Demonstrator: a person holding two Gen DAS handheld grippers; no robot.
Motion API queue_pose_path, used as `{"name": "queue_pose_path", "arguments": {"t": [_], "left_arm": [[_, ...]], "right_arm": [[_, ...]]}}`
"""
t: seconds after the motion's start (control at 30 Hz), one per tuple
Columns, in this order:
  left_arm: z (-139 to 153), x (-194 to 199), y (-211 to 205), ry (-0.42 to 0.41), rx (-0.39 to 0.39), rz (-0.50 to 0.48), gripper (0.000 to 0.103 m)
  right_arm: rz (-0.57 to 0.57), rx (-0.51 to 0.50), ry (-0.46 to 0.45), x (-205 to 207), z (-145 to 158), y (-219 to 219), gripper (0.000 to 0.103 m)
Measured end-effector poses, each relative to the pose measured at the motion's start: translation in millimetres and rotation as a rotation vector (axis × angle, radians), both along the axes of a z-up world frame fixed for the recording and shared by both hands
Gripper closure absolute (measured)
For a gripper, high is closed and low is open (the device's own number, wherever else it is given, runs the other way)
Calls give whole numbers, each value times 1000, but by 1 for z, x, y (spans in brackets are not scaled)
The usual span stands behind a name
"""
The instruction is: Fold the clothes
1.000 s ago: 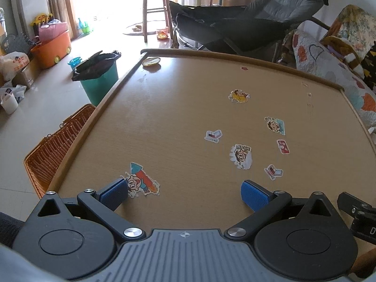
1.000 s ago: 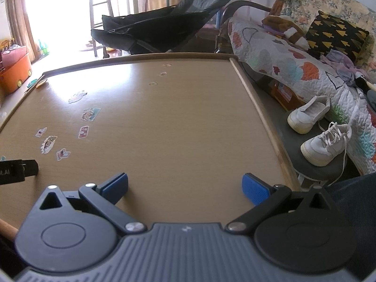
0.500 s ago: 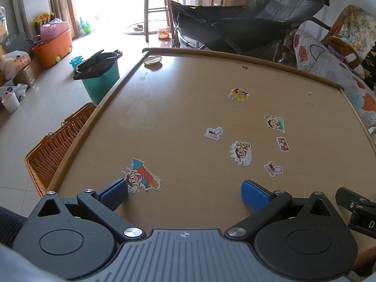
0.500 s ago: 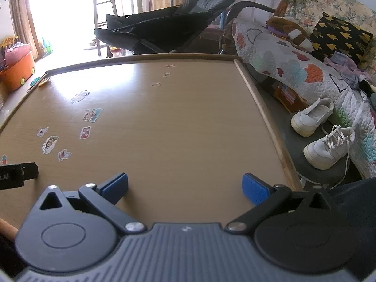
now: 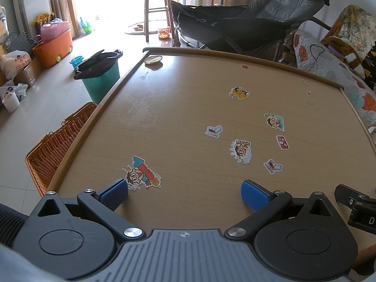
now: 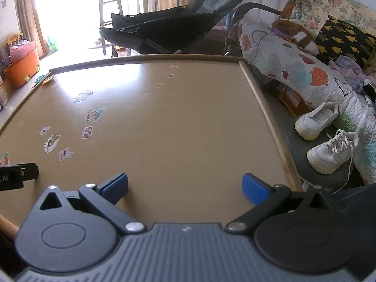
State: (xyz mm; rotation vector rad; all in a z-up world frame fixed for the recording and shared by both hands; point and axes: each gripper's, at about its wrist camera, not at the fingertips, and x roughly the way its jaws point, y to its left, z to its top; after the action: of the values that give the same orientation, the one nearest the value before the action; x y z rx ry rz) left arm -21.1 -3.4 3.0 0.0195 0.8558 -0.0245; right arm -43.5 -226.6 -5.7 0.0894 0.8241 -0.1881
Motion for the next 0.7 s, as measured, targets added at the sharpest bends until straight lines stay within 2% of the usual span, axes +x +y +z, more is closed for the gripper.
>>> {"name": "queue_pose_path", "arguments": {"t": [0.23, 0.47, 0.7], "left_arm": [[1, 3, 2, 12, -6, -5, 0], [3, 9, 10, 24, -59, 31, 0], [17, 12, 21, -3, -51, 68, 0]], "right_arm": [[12, 0, -2, 1, -1, -1, 0], [24, -4, 4, 4, 0, 1, 0], [66, -33, 4, 6, 2, 9, 0]]}}
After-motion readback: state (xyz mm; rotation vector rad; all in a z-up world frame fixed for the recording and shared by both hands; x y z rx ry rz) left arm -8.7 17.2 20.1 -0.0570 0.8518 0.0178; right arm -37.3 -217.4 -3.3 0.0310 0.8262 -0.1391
